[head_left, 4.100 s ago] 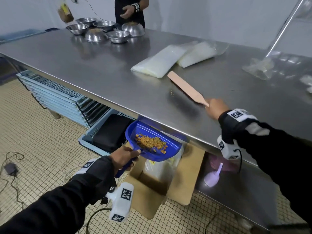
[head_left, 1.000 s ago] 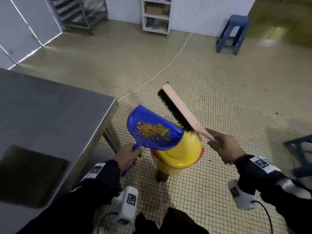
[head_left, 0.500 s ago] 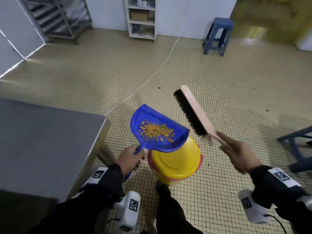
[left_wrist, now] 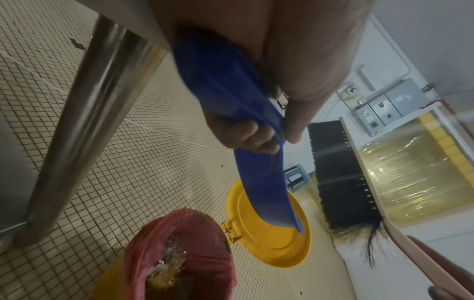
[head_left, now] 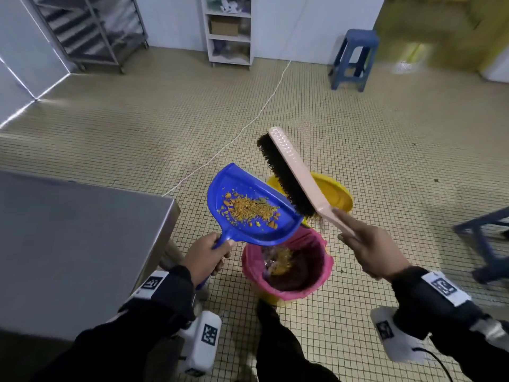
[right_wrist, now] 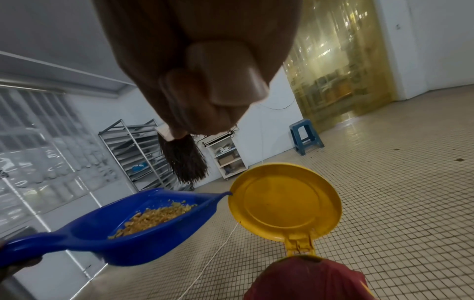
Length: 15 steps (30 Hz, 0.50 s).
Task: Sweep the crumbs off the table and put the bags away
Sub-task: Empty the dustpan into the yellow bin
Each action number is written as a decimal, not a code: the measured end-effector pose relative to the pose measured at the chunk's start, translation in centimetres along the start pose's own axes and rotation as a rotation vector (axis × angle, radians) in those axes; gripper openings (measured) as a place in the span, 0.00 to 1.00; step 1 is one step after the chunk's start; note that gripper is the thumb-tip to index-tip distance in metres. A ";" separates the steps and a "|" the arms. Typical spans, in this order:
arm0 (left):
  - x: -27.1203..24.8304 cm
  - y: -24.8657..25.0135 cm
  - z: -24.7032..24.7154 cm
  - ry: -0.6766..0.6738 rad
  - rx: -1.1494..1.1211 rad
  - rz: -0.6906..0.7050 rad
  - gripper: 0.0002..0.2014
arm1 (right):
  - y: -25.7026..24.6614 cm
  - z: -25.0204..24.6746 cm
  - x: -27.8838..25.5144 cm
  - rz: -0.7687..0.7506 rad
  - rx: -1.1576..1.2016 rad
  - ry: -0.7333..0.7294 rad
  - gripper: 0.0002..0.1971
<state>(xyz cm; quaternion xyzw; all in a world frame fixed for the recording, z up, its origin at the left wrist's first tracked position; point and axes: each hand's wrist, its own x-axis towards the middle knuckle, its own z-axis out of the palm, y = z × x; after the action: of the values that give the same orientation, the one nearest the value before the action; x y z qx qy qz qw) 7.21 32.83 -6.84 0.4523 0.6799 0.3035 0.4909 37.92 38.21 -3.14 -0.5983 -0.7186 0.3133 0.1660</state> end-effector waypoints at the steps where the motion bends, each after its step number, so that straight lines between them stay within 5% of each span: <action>1: -0.1 -0.2 0.0 0.007 0.018 -0.003 0.08 | -0.2 0.4 0.1 -0.010 -0.011 -0.020 0.29; 15: -1.3 -2.7 -0.5 0.019 0.284 -0.075 0.11 | -1.1 5.4 0.3 -0.065 -0.043 -0.269 0.29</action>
<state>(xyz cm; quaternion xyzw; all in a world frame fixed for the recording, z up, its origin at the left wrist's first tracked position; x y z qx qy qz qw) 5.98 30.53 -8.48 0.4885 0.7371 0.1898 0.4266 33.66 37.06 -6.50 -0.5307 -0.7599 0.3696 0.0653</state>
